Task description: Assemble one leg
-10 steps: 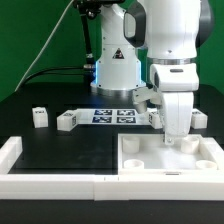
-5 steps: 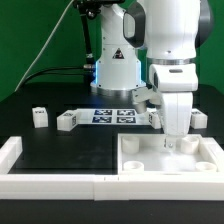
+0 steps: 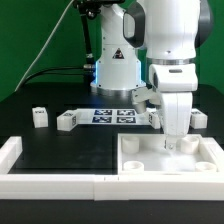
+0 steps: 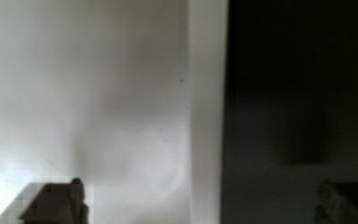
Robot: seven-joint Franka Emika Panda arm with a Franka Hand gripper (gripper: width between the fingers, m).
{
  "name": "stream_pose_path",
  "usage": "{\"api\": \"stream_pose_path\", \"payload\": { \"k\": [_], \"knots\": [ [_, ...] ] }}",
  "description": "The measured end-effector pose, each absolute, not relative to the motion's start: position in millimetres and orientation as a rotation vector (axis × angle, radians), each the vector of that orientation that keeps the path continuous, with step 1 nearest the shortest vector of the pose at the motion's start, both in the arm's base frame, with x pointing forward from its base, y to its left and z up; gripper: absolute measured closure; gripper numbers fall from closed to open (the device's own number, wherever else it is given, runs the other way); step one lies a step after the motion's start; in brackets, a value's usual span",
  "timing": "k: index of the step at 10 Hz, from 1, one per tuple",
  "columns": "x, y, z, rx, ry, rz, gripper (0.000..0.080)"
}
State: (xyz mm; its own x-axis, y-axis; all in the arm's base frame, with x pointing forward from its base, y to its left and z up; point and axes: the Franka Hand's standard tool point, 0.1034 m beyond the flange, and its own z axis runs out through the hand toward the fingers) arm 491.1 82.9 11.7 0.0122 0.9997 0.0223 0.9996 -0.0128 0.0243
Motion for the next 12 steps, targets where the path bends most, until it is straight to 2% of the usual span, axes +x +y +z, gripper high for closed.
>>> {"api": "stream_pose_path", "payload": {
  "k": [1,5,6,9,12],
  "knots": [
    [490.5,83.3,12.8,2.244,2.194,0.053,0.0150],
    [452.9,97.3,59.1,2.419,1.957,0.077,0.0150],
    [442.8,97.3,63.8,2.445,1.927,0.064,0.0150],
    [442.5,96.8,62.5,2.505,1.853,0.061,0.0150],
    [442.4,97.7,62.5,2.782,1.438,0.069,0.0150]
  ]
}}
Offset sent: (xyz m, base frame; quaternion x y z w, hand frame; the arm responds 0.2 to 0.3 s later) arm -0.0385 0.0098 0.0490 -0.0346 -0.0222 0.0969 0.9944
